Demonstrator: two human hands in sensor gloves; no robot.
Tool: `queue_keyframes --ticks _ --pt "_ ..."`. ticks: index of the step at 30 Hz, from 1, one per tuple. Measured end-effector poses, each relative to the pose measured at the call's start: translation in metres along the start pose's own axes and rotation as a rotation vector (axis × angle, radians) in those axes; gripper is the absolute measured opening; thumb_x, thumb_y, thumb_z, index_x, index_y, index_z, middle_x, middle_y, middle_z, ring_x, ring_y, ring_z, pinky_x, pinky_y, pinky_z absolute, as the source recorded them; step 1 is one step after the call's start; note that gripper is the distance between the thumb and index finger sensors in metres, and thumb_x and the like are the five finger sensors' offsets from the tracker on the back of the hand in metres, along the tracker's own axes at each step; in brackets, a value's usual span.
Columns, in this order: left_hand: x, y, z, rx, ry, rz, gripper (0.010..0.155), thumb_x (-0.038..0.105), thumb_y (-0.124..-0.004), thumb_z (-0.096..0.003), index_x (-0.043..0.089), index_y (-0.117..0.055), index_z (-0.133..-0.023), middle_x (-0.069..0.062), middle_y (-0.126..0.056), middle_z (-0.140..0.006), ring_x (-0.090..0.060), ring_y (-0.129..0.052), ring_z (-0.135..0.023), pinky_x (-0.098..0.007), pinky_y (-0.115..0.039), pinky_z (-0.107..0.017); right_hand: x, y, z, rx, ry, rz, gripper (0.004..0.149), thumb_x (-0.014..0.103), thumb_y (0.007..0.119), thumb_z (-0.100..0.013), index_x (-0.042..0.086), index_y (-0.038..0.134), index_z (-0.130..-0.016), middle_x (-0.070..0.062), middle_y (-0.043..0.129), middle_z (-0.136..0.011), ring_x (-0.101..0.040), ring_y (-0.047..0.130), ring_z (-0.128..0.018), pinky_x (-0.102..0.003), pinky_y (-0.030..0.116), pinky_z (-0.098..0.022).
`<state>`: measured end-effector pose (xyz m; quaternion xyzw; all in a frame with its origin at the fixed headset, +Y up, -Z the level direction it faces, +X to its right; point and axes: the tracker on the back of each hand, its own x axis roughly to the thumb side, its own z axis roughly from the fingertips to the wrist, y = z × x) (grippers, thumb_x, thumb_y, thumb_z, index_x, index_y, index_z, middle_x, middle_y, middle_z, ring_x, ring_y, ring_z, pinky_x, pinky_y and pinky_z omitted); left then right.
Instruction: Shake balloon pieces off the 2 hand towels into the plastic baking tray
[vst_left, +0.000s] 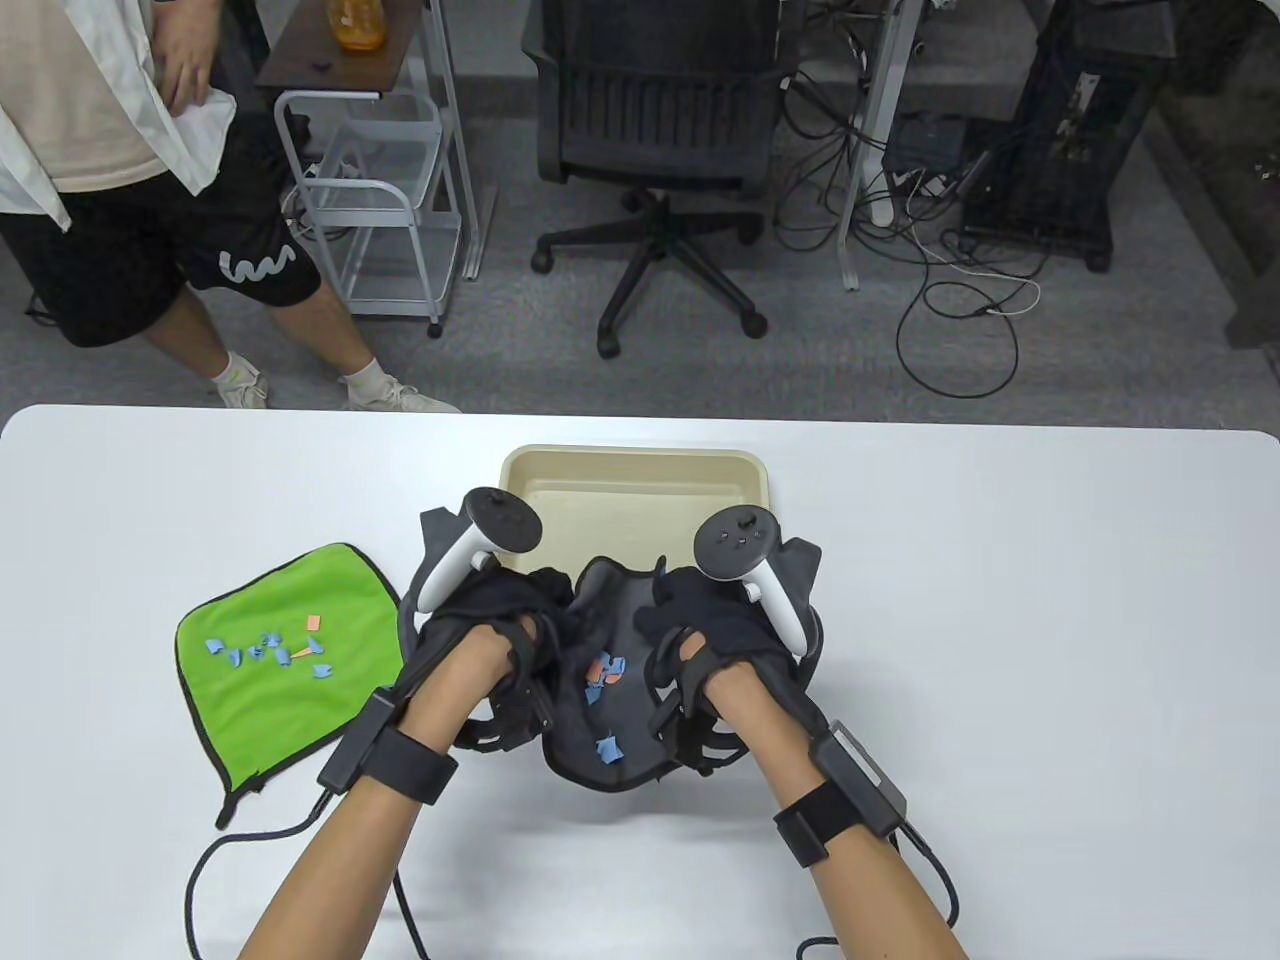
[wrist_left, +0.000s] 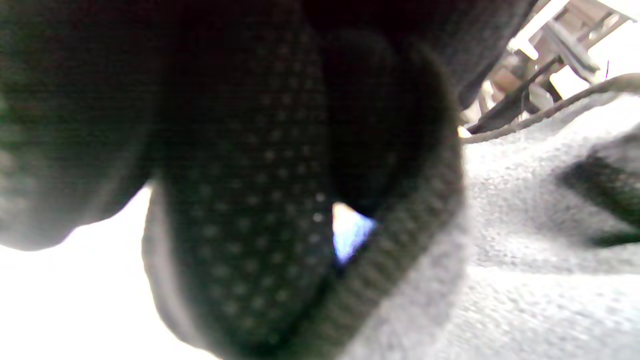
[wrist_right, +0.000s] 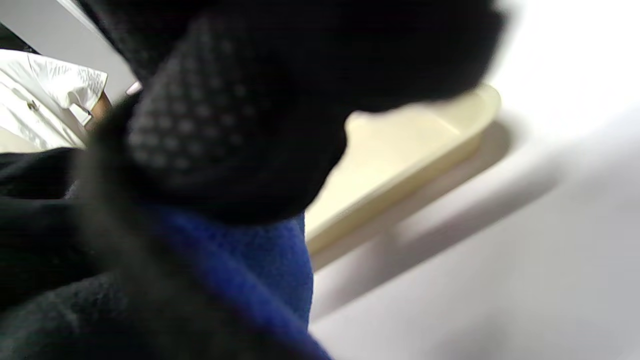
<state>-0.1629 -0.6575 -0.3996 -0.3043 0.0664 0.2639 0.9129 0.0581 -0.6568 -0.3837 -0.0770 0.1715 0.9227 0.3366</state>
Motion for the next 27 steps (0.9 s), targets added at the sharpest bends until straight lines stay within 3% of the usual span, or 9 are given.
queue_keyframes --ticks 6,12,15,21,27 --pt "0.021 0.03 -0.013 0.036 -0.025 0.076 0.035 0.043 -0.078 -0.04 0.041 -0.071 -0.074 0.009 -0.104 -0.038 -0.013 -0.123 -0.015 -0.032 -0.102 -0.008 0.013 -0.03 -0.024 -0.061 0.009 -0.067 0.043 0.041 0.085 -0.041 0.03 0.072 -0.08 0.005 0.091 -0.077 0.006 0.11 -0.022 -0.009 0.094 -0.008" --pt "0.041 0.045 -0.037 0.091 -0.072 0.237 0.035 0.043 -0.077 -0.0405 0.044 -0.069 -0.074 0.009 -0.101 -0.045 -0.015 -0.122 -0.026 -0.033 -0.101 -0.016 0.01 -0.05 -0.054 -0.17 0.017 -0.214 0.043 0.041 0.083 -0.042 0.031 0.068 -0.081 0.006 0.086 -0.081 0.002 0.108 -0.035 -0.013 0.093 -0.02" --pt "0.045 0.046 -0.05 0.159 -0.081 0.274 0.034 0.043 -0.077 -0.0402 0.044 -0.069 -0.074 0.01 -0.101 -0.047 -0.015 -0.122 -0.029 -0.034 -0.102 -0.018 0.001 -0.053 -0.069 -0.227 0.016 -0.29 0.043 0.041 0.082 -0.042 0.032 0.067 -0.081 0.007 0.085 -0.082 0.002 0.107 -0.042 -0.014 0.094 -0.025" --pt "0.041 0.046 -0.065 0.382 -0.224 0.426 0.035 0.038 -0.08 -0.0381 0.043 -0.071 -0.071 0.009 -0.098 -0.064 -0.022 -0.114 -0.063 -0.041 -0.098 -0.042 -0.017 -0.054 -0.083 -0.348 -0.064 -0.402 0.04 0.042 0.081 -0.043 0.043 0.066 -0.08 0.014 0.075 -0.096 -0.003 0.1 -0.071 -0.021 0.092 -0.05" --pt "0.029 0.04 -0.072 0.536 -0.379 0.471 0.035 0.033 -0.082 -0.037 0.041 -0.072 -0.069 0.013 -0.093 -0.073 -0.021 -0.102 -0.082 -0.042 -0.09 -0.055 -0.037 -0.053 -0.083 -0.525 -0.203 -0.422 0.039 0.041 0.086 -0.039 0.047 0.072 -0.075 0.018 0.076 -0.097 0.001 0.099 -0.076 -0.017 0.093 -0.055"
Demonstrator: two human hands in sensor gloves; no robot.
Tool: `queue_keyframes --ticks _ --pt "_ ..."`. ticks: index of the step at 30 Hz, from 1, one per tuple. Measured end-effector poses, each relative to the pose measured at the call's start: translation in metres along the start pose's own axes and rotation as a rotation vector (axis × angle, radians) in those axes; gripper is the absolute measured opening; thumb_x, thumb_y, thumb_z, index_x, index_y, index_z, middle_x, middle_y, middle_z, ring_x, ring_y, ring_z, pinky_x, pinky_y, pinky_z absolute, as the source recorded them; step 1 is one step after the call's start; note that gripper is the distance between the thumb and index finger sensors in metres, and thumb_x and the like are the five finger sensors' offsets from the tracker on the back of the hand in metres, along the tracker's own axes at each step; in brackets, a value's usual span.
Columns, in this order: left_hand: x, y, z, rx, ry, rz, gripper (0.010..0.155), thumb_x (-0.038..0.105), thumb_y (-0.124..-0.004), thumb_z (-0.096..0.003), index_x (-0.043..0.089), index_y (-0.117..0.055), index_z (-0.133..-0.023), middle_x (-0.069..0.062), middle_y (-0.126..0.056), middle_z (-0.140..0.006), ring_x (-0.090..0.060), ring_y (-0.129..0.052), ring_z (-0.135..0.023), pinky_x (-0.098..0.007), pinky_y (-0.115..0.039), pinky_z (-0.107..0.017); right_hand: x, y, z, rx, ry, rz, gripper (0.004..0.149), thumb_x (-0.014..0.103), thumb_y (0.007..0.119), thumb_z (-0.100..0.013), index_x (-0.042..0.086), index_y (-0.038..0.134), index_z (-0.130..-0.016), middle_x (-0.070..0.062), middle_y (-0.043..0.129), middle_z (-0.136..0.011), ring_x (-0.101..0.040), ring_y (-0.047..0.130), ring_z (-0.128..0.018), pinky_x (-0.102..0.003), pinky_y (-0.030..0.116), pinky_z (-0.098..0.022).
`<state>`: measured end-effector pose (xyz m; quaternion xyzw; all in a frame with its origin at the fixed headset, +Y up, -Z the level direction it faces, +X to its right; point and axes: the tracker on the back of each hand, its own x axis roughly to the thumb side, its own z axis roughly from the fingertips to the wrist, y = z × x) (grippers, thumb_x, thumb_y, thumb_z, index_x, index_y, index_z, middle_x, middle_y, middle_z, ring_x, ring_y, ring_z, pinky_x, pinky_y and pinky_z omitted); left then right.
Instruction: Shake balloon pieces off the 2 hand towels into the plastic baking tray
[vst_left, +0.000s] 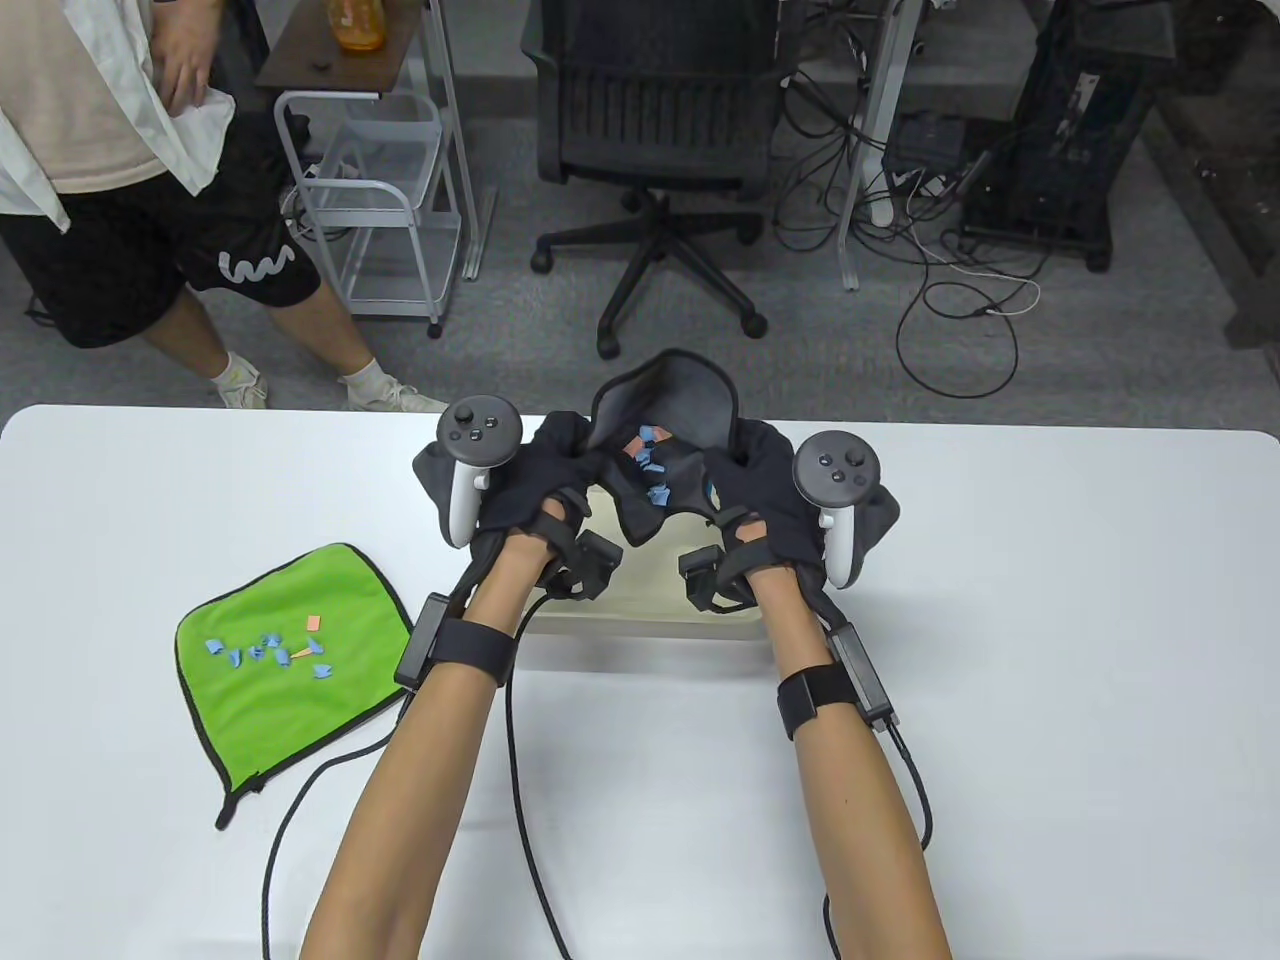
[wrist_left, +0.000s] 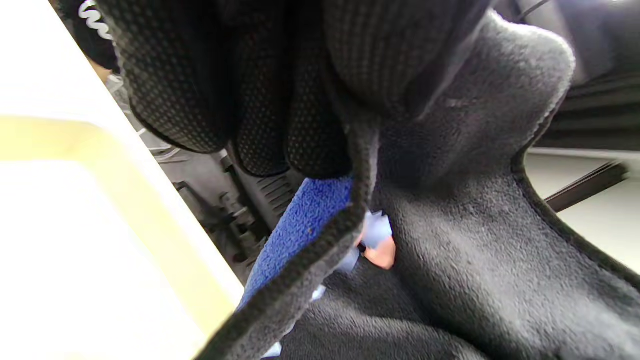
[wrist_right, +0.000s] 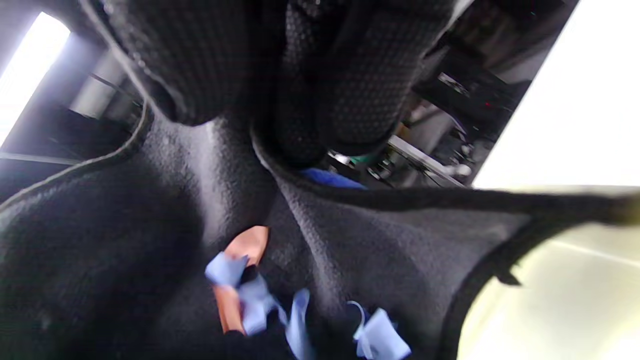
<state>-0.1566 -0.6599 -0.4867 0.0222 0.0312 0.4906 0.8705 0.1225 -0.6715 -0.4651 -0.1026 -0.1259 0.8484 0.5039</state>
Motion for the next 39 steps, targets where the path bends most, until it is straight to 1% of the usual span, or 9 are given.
queue_keyframes --ticks 3,7,9,11,15,18,20,30,39 --pt "-0.016 -0.007 0.002 0.028 -0.032 0.018 0.035 0.032 -0.082 -0.0367 0.041 -0.072 -0.069 0.013 -0.092 -0.074 -0.021 -0.1 -0.083 -0.041 -0.089 -0.057 -0.016 0.004 0.006 -0.043 -0.053 0.026 0.039 0.04 0.088 -0.038 0.047 0.073 -0.073 0.019 0.076 -0.097 0.002 0.099 -0.078 -0.017 0.094 -0.056" --pt "-0.036 -0.019 0.005 0.008 -0.032 0.001 0.035 0.032 -0.083 -0.0366 0.041 -0.072 -0.069 0.013 -0.092 -0.075 -0.021 -0.099 -0.085 -0.041 -0.088 -0.057 -0.038 0.016 0.015 -0.038 -0.039 0.021 0.039 0.038 0.088 -0.037 0.045 0.074 -0.073 0.016 0.078 -0.097 0.0 0.1 -0.078 -0.018 0.095 -0.055" --pt "-0.038 -0.02 0.008 0.009 -0.035 0.008 0.035 0.032 -0.082 -0.0366 0.041 -0.072 -0.069 0.013 -0.092 -0.075 -0.021 -0.099 -0.085 -0.041 -0.088 -0.057 -0.039 0.019 0.019 -0.02 -0.04 -0.01 0.039 0.038 0.088 -0.038 0.044 0.075 -0.073 0.015 0.077 -0.097 -0.001 0.1 -0.078 -0.019 0.094 -0.055" --pt "-0.033 -0.016 0.009 0.008 -0.044 0.027 0.035 0.032 -0.082 -0.0367 0.041 -0.072 -0.069 0.013 -0.092 -0.075 -0.021 -0.098 -0.085 -0.042 -0.088 -0.058 -0.031 0.018 0.021 -0.028 -0.064 -0.019 0.039 0.038 0.088 -0.038 0.044 0.074 -0.073 0.015 0.077 -0.097 -0.001 0.1 -0.078 -0.019 0.094 -0.055" --pt "0.0 0.008 0.013 0.045 -0.126 0.075 0.035 0.032 -0.082 -0.037 0.041 -0.072 -0.069 0.013 -0.092 -0.075 -0.022 -0.099 -0.084 -0.042 -0.088 -0.057 0.005 0.004 0.022 -0.04 -0.121 -0.039 0.039 0.039 0.086 -0.039 0.046 0.072 -0.074 0.016 0.076 -0.097 0.001 0.099 -0.078 -0.018 0.093 -0.056" --pt "0.025 0.026 0.018 0.09 -0.18 0.045 0.035 0.033 -0.083 -0.0369 0.042 -0.072 -0.069 0.013 -0.093 -0.074 -0.021 -0.103 -0.08 -0.038 -0.092 -0.053 0.033 -0.008 0.022 -0.05 -0.162 -0.044 0.039 0.041 0.085 -0.039 0.047 0.071 -0.075 0.018 0.075 -0.098 0.002 0.098 -0.078 -0.017 0.093 -0.057" --pt "0.029 0.029 0.021 0.092 -0.197 0.017 0.035 0.033 -0.083 -0.0369 0.042 -0.072 -0.069 0.013 -0.093 -0.074 -0.021 -0.103 -0.08 -0.038 -0.092 -0.053 0.041 -0.011 0.023 -0.061 -0.19 -0.036 0.039 0.041 0.085 -0.039 0.047 0.071 -0.075 0.018 0.076 -0.097 0.002 0.098 -0.078 -0.017 0.093 -0.056" --pt "-0.038 -0.021 0.031 -0.012 -0.081 -0.045 0.035 0.033 -0.082 -0.037 0.042 -0.072 -0.07 0.013 -0.093 -0.075 -0.022 -0.101 -0.082 -0.039 -0.091 -0.054 -0.012 0.031 0.039 0.016 -0.133 0.039 0.039 0.038 0.086 -0.039 0.042 0.072 -0.076 0.012 0.077 -0.096 -0.002 0.1 -0.076 -0.02 0.093 -0.054" --pt "-0.04 -0.014 0.034 -0.005 -0.089 -0.001 0.035 0.036 -0.082 -0.0375 0.043 -0.071 -0.07 0.013 -0.092 -0.077 -0.022 -0.099 -0.083 -0.04 -0.089 -0.056 0.021 0.023 0.033 0.004 -0.147 0.072 0.039 0.039 0.084 -0.04 0.043 0.07 -0.076 0.014 0.075 -0.098 0.001 0.098 -0.078 -0.017 0.093 -0.056"
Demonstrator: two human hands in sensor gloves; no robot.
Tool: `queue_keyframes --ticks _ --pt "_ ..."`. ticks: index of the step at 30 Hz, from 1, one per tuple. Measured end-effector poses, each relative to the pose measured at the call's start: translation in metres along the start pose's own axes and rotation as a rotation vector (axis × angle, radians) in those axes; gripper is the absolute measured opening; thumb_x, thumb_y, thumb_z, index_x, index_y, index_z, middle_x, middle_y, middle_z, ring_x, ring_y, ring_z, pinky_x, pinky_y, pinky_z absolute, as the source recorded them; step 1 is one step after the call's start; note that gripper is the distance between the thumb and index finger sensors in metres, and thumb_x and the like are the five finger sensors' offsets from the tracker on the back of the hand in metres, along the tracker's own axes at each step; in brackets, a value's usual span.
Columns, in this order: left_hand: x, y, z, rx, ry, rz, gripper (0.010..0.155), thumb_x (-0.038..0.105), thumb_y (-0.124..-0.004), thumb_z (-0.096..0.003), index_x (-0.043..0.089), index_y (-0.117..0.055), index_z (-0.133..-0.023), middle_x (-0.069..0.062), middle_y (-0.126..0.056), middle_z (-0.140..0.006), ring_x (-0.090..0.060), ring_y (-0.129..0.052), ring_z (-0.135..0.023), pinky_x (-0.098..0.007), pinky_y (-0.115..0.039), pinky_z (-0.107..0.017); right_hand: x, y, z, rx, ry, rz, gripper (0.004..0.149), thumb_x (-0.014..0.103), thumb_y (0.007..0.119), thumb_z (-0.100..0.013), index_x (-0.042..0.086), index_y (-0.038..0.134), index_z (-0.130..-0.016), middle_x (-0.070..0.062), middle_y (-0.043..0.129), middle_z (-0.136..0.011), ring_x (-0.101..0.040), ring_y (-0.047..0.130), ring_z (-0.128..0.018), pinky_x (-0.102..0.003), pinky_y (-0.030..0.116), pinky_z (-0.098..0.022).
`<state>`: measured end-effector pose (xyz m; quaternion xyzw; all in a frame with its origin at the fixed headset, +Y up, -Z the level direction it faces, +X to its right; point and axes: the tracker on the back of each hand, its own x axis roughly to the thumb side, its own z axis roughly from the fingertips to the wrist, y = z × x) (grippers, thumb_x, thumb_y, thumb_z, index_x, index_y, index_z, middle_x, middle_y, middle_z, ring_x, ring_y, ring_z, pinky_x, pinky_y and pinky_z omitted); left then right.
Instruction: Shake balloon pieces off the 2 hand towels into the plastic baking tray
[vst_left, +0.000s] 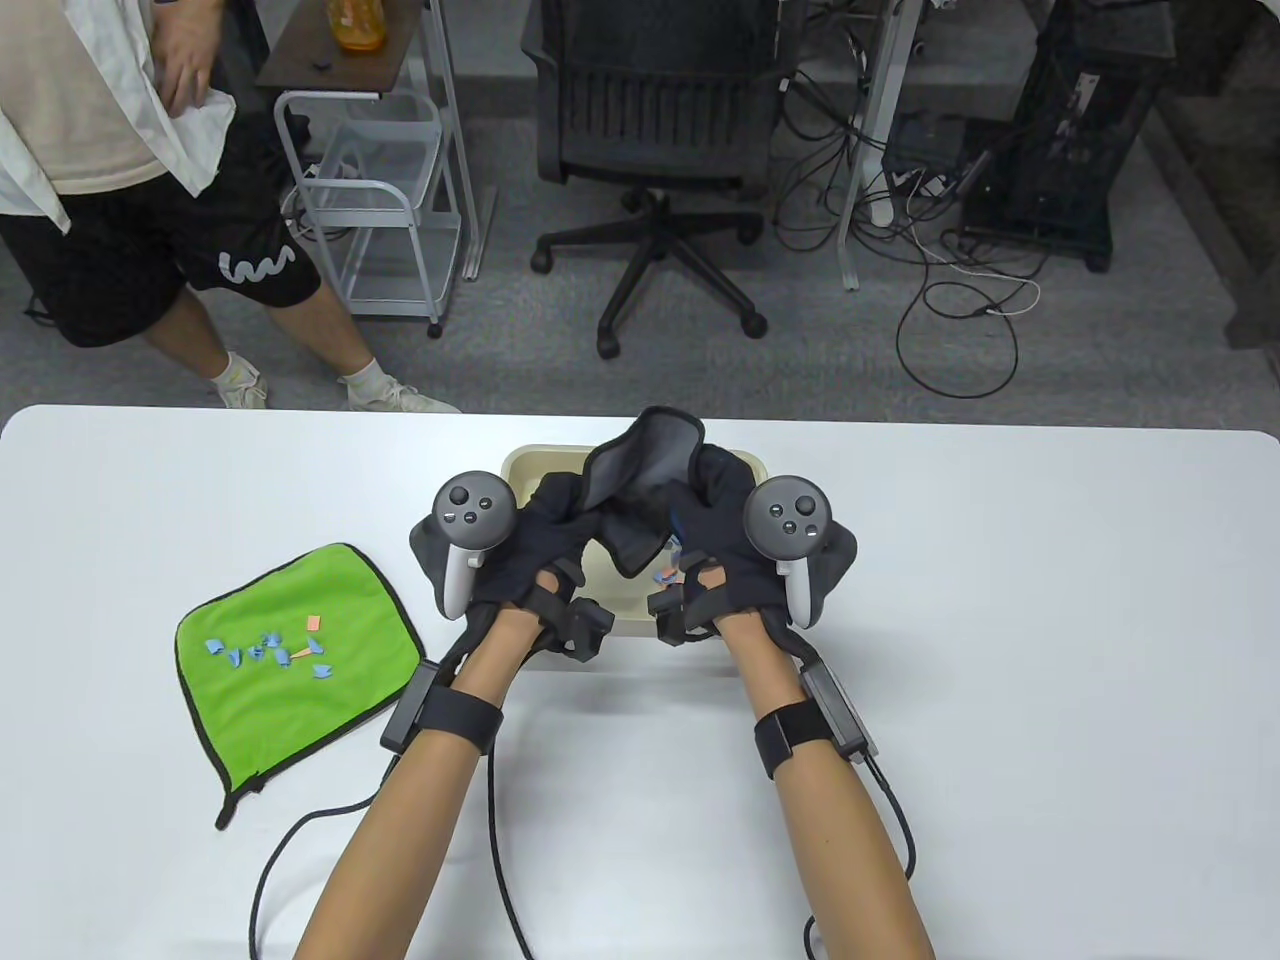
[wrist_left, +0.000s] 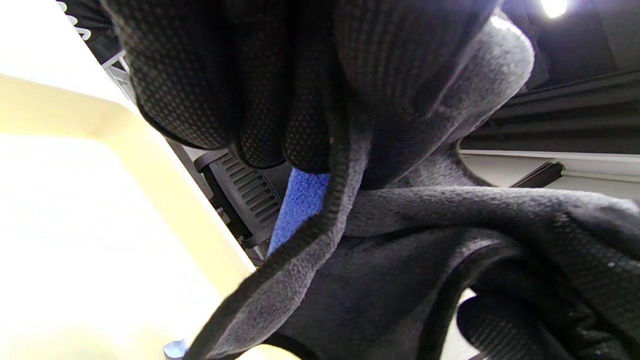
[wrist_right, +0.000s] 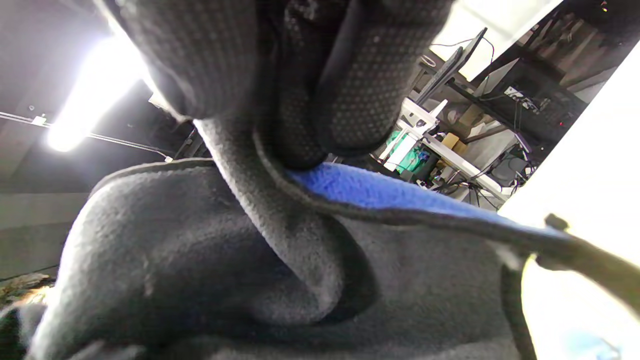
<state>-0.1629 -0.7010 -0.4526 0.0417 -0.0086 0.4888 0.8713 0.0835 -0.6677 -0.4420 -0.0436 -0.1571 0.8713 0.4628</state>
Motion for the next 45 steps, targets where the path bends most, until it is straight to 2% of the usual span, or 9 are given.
queue_keyframes --ticks 3,5,8,12,17,19,27,35,45 --pt "-0.003 0.004 0.005 0.009 -0.002 -0.015 0.039 0.039 -0.08 -0.0382 0.046 -0.067 -0.074 0.01 -0.084 -0.087 -0.025 -0.091 -0.089 -0.044 -0.083 -0.059 0.008 -0.004 -0.004 -0.008 0.002 -0.011 0.039 0.039 0.084 -0.04 0.043 0.07 -0.076 0.015 0.075 -0.098 0.001 0.098 -0.078 -0.017 0.093 -0.057" --pt "-0.005 0.008 0.011 0.005 0.0 -0.029 0.049 0.043 -0.078 -0.0388 0.049 -0.06 -0.084 0.006 -0.069 -0.099 -0.027 -0.08 -0.097 -0.046 -0.078 -0.063 0.013 -0.007 -0.005 -0.02 0.01 -0.022 0.039 0.039 0.084 -0.04 0.044 0.07 -0.076 0.015 0.075 -0.098 0.002 0.098 -0.079 -0.016 0.093 -0.057" --pt "-0.009 0.015 0.021 0.001 0.004 -0.019 0.07 0.048 -0.077 -0.0388 0.037 -0.042 -0.098 -0.002 -0.047 -0.108 -0.033 -0.06 -0.105 -0.051 -0.067 -0.068 0.017 -0.01 -0.007 -0.027 0.02 -0.03 0.04 0.04 0.084 -0.04 0.044 0.069 -0.077 0.015 0.075 -0.098 0.002 0.098 -0.079 -0.016 0.093 -0.057" --pt "-0.011 0.028 0.039 -0.007 -0.018 -0.004 0.08 0.05 -0.076 -0.0388 0.032 -0.031 -0.102 -0.008 -0.027 -0.111 -0.041 -0.036 -0.109 -0.059 -0.048 -0.073 0.02 -0.012 -0.008 -0.027 0.032 -0.057 0.04 0.04 0.084 -0.04 0.044 0.069 -0.077 0.015 0.075 -0.098 0.002 0.099 -0.079 -0.016 0.094 -0.057" --pt "-0.007 0.045 0.068 -0.051 -0.057 -0.056 0.08 0.052 -0.074 -0.039 0.029 -0.033 -0.104 -0.013 -0.03 -0.111 -0.047 -0.038 -0.108 -0.063 -0.049 -0.071 0.025 -0.012 -0.007 -0.026 0.019 -0.036 0.04 0.04 0.084 -0.04 0.044 0.069 -0.077 0.014 0.075 -0.098 0.001 0.099 -0.079 -0.017 0.093 -0.057" --pt "-0.008 0.049 0.087 -0.123 -0.087 -0.081 0.08 0.052 -0.073 -0.0393 0.03 -0.034 -0.104 -0.014 -0.029 -0.111 -0.047 -0.038 -0.108 -0.064 -0.049 -0.071 0.026 -0.012 -0.007 -0.024 0.01 -0.007 0.04 0.041 0.083 -0.04 0.043 0.069 -0.078 0.014 0.074 -0.099 0.0 0.098 -0.079 -0.018 0.093 -0.058" --pt "-0.028 0.032 0.144 -0.33 -0.131 -0.154 0.081 0.055 -0.071 -0.0398 0.031 -0.031 -0.106 -0.013 -0.025 -0.113 -0.048 -0.031 -0.109 -0.066 -0.043 -0.072 0.028 -0.013 -0.006 -0.018 -0.006 0.001 0.04 0.04 0.083 -0.04 0.043 0.069 -0.078 0.013 0.075 -0.099 -0.001 0.098 -0.079 -0.019 0.092 -0.058" --pt "-0.053 0.016 0.146 -0.354 -0.111 -0.204 0.081 0.056 -0.071 -0.0394 0.03 -0.031 -0.105 -0.012 -0.024 -0.113 -0.047 -0.03 -0.109 -0.066 -0.042 -0.072 0.037 -0.024 -0.003 -0.016 -0.048 -0.017 0.04 0.04 0.083 -0.041 0.041 0.07 -0.079 0.011 0.075 -0.099 -0.003 0.098 -0.079 -0.021 0.092 -0.057" --pt "-0.05 0.018 0.148 -0.345 -0.123 -0.199 0.081 0.056 -0.071 -0.0393 0.03 -0.031 -0.105 -0.012 -0.024 -0.113 -0.047 -0.029 -0.109 -0.066 -0.041 -0.072 0.058 -0.095 -0.012 -0.074 -0.103 -0.051 0.04 0.04 0.082 -0.041 0.041 0.07 -0.079 0.01 0.076 -0.099 -0.004 0.099 -0.078 -0.022 0.092 -0.056"
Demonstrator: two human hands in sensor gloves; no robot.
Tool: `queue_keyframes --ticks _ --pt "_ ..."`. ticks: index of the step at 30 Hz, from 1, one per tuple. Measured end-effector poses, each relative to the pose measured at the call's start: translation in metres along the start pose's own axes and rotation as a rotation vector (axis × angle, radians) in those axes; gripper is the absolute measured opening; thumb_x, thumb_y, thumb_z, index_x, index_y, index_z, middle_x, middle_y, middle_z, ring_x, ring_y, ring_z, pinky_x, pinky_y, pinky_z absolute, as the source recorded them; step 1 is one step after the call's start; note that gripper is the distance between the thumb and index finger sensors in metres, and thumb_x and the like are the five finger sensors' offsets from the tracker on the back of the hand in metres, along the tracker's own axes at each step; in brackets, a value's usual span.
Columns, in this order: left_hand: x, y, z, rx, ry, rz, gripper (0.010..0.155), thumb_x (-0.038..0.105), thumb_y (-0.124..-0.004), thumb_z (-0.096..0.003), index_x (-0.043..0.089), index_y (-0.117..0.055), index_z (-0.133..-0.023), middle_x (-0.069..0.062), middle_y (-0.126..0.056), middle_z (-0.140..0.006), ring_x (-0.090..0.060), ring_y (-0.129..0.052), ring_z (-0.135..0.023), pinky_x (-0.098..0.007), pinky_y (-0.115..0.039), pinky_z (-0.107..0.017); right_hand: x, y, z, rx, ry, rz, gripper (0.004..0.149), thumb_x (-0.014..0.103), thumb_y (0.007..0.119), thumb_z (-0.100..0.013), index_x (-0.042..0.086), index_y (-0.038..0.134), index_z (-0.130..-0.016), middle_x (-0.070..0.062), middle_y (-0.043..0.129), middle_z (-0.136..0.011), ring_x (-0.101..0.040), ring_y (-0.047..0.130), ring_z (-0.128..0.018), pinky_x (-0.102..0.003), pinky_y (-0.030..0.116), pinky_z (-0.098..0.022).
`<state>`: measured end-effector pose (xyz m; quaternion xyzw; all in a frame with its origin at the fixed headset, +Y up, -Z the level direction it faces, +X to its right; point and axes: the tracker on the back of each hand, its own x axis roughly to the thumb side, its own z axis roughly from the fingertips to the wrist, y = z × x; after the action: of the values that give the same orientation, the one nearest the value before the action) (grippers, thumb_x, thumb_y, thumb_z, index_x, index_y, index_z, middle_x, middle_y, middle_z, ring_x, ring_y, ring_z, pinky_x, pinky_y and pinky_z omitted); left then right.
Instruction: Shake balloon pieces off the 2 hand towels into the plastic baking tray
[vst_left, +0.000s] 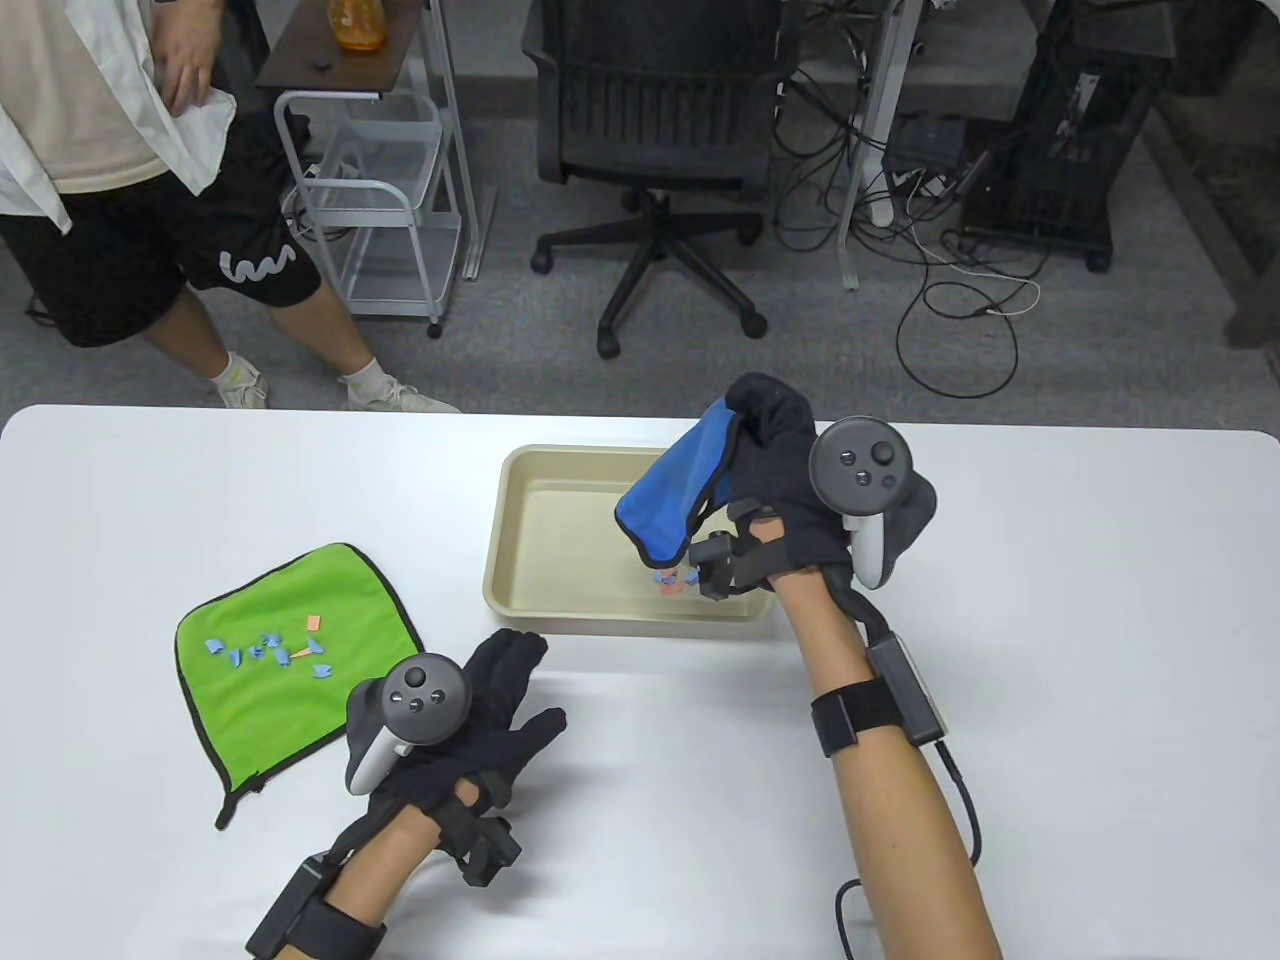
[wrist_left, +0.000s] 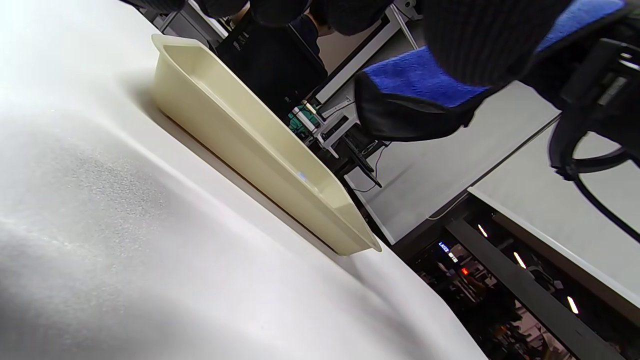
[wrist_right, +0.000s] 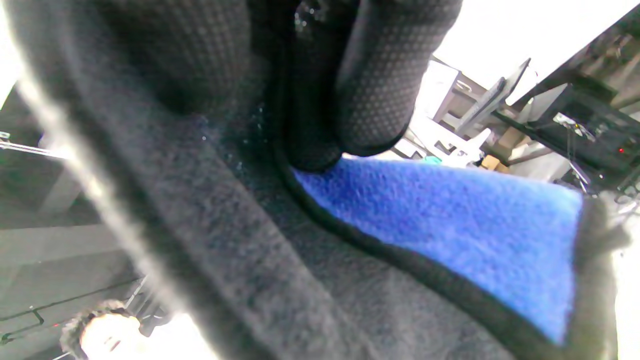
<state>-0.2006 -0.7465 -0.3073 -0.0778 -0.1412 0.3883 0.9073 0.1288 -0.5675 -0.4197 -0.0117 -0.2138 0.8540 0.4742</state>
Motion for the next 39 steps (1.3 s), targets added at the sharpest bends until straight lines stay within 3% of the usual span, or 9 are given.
queue_keyframes --ticks 10,19,28,34,39 --pt "0.0 -0.001 0.0 -0.006 0.003 -0.011 0.081 0.056 -0.071 -0.0393 0.03 -0.031 -0.105 -0.012 -0.023 -0.113 -0.047 -0.029 -0.109 -0.065 -0.041 -0.073 -0.032 -0.088 -0.008 -0.102 0.033 0.055 0.04 0.04 0.082 -0.041 0.039 0.071 -0.079 0.009 0.077 -0.098 -0.006 0.098 -0.078 -0.024 0.091 -0.056" --pt "0.001 -0.002 0.001 -0.013 0.004 -0.019 0.081 0.056 -0.071 -0.0393 0.03 -0.032 -0.105 -0.012 -0.023 -0.113 -0.047 -0.028 -0.109 -0.065 -0.041 -0.073 -0.106 -0.117 -0.002 -0.151 0.166 0.126 0.04 0.039 0.082 -0.042 0.039 0.071 -0.08 0.008 0.075 -0.099 -0.008 0.097 -0.079 -0.026 0.09 -0.057" --pt "0.001 -0.003 0.001 -0.017 0.01 -0.029 0.081 0.056 -0.071 -0.0394 0.03 -0.032 -0.105 -0.012 -0.023 -0.113 -0.047 -0.028 -0.109 -0.065 -0.041 -0.073 -0.172 -0.11 0.014 -0.116 0.255 0.335 0.039 0.038 0.082 -0.042 0.039 0.07 -0.08 0.008 0.074 -0.1 -0.009 0.096 -0.081 -0.027 0.089 -0.058" --pt "0.001 -0.005 0.001 -0.029 0.017 -0.036 0.081 0.056 -0.071 -0.0393 0.03 -0.033 -0.105 -0.012 -0.023 -0.113 -0.047 -0.028 -0.109 -0.065 -0.041 -0.073 -0.208 -0.08 0.028 -0.007 0.292 0.53 0.039 0.039 0.082 -0.042 0.039 0.071 -0.08 0.008 0.075 -0.099 -0.008 0.097 -0.08 -0.025 0.09 -0.057" --pt "0.001 -0.005 0.001 -0.035 0.024 -0.04 0.081 0.055 -0.071 -0.0393 0.029 -0.033 -0.105 -0.012 -0.023 -0.113 -0.047 -0.029 -0.109 -0.065 -0.041 -0.073 -0.238 -0.044 0.041 0.175 0.343 0.669 0.039 0.039 0.082 -0.041 0.039 0.072 -0.079 0.008 0.076 -0.099 -0.007 0.098 -0.079 -0.024 0.091 -0.056"
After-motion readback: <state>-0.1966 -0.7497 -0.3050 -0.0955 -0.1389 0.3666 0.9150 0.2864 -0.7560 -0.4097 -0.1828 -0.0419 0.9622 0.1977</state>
